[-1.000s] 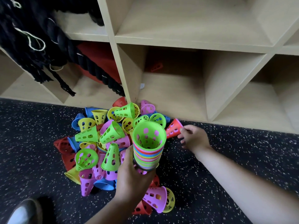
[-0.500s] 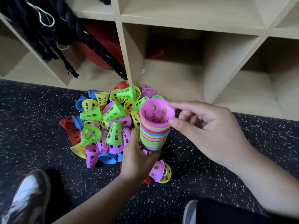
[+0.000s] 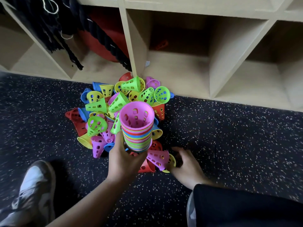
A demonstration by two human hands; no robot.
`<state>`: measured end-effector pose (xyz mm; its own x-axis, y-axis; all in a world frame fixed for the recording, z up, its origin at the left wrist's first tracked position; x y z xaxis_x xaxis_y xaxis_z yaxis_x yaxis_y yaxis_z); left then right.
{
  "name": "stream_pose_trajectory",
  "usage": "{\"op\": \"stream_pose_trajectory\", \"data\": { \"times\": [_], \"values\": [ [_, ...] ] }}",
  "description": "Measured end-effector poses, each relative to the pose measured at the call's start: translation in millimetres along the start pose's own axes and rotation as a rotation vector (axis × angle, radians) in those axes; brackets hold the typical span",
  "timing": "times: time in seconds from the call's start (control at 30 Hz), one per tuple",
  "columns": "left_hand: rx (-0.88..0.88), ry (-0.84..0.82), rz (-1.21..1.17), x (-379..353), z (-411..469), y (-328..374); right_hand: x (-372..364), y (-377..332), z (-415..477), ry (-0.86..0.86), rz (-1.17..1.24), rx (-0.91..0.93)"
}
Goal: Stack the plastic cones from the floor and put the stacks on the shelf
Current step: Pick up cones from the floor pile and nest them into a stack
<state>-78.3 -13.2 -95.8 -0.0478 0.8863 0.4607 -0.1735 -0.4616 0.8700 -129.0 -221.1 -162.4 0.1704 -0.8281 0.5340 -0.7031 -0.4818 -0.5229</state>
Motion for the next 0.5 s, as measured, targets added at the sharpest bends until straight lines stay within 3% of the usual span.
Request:
{"op": "stream_pose_trajectory", "data": {
  "times": [0.13, 0.37, 0.5],
  "values": [
    [0.011, 0.006, 0.003, -2, 1, -3, -9, -7, 9, 0.053, -0.139, 0.091],
    [0.03, -0.026, 0.003, -8, 2, -3, -15, -2, 20, 0.06, 0.237, -0.007],
    [0.048, -0.031, -0.008, -10, 3, -3, -11, -5, 22, 0.103, 0.156, 0.065]
  ]
}}
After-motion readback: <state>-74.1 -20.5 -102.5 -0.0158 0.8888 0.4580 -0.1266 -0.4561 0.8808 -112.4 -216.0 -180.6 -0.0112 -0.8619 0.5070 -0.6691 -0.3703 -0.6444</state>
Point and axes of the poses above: each hand's wrist, its own z-axis towards the middle knuckle, its own x-axis out of the back of the hand, y = z × x, the point moved 4 cm from there along z, towards the middle knuckle, and after that the axes turned 14 degrees about -x, right-handed, at the moved point
